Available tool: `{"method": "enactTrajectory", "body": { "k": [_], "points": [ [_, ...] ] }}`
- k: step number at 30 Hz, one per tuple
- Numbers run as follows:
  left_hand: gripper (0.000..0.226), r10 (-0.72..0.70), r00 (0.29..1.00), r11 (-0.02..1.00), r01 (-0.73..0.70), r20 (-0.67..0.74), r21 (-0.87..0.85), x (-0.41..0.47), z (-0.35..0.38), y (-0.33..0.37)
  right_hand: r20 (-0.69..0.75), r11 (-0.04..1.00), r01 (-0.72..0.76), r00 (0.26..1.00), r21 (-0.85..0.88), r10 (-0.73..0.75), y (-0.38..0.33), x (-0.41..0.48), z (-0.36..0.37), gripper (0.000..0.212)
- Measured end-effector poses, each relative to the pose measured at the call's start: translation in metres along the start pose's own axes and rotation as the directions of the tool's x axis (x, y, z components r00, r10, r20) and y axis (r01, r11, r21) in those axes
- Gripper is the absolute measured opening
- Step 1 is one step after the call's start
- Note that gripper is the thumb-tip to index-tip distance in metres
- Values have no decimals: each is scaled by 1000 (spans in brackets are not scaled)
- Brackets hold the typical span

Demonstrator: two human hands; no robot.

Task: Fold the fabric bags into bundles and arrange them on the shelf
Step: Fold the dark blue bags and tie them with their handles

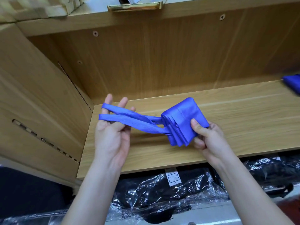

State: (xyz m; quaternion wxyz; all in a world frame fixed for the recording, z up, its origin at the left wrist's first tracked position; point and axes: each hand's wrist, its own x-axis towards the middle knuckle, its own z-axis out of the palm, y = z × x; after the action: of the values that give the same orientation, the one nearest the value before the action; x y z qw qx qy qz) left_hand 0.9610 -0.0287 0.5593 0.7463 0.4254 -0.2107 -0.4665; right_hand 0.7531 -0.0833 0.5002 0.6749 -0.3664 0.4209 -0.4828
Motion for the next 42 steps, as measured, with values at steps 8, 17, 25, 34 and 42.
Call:
{"method": "enactTrajectory", "body": {
  "k": [8, 17, 25, 34, 42],
  "points": [
    [84, 31, 798, 104, -601, 602, 792, 2, -26, -10, -65, 996, -69, 995, 57, 73, -3, -2, -8, 22],
    [24, -471, 874, 502, 155, 118, 851, 1, -12, -16, -215, 978, 136, 962, -161, -169, 5, -13, -1, 18],
    [14, -614, 767, 449, 144, 187, 882, -4, 1, -29, 203, 383, 540, 738, -749, -644, 11, -21, 1, 37],
    [31, -566, 798, 271, -56, 206, 961, 4, -1, -45, 615, 563, 622, 752, -544, -236, -31, -19, 15, 31],
    [19, -512, 769, -177, -530, 382, 829, 6, -26, -60, 532, 552, 544, 822, -632, -201, 5, -4, -1, 53]
  ]
}}
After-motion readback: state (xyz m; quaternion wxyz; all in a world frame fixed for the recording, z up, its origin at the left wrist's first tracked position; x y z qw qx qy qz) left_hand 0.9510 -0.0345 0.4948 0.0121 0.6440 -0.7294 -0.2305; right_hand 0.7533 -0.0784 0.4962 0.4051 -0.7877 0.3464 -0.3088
